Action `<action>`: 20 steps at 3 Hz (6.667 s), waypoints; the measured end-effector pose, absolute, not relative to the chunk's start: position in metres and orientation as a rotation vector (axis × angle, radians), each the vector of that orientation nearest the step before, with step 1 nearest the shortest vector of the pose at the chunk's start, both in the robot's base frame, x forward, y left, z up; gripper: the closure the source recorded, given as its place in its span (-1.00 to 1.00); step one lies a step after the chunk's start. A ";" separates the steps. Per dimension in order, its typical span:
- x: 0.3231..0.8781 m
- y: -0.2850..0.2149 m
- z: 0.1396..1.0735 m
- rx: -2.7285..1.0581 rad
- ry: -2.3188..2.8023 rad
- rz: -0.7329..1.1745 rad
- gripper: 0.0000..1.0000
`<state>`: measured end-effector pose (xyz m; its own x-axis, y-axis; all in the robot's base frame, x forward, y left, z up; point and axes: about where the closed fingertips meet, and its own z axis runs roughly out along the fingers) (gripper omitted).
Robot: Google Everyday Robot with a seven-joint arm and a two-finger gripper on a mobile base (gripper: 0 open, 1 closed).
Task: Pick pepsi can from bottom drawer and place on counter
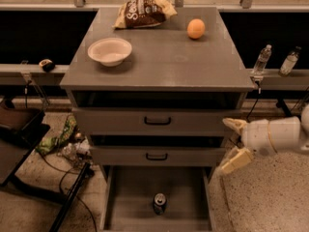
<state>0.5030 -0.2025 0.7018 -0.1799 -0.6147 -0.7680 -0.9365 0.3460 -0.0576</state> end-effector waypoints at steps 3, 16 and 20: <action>0.476 -0.228 0.659 -1.072 1.633 0.688 -1.00; 0.520 -0.003 0.188 -1.081 1.420 1.075 0.31; 0.491 -0.158 0.404 -1.025 1.706 1.208 1.00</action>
Offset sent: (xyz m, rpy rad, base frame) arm -0.0107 -0.0063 -0.0245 0.2452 -0.0882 -0.0450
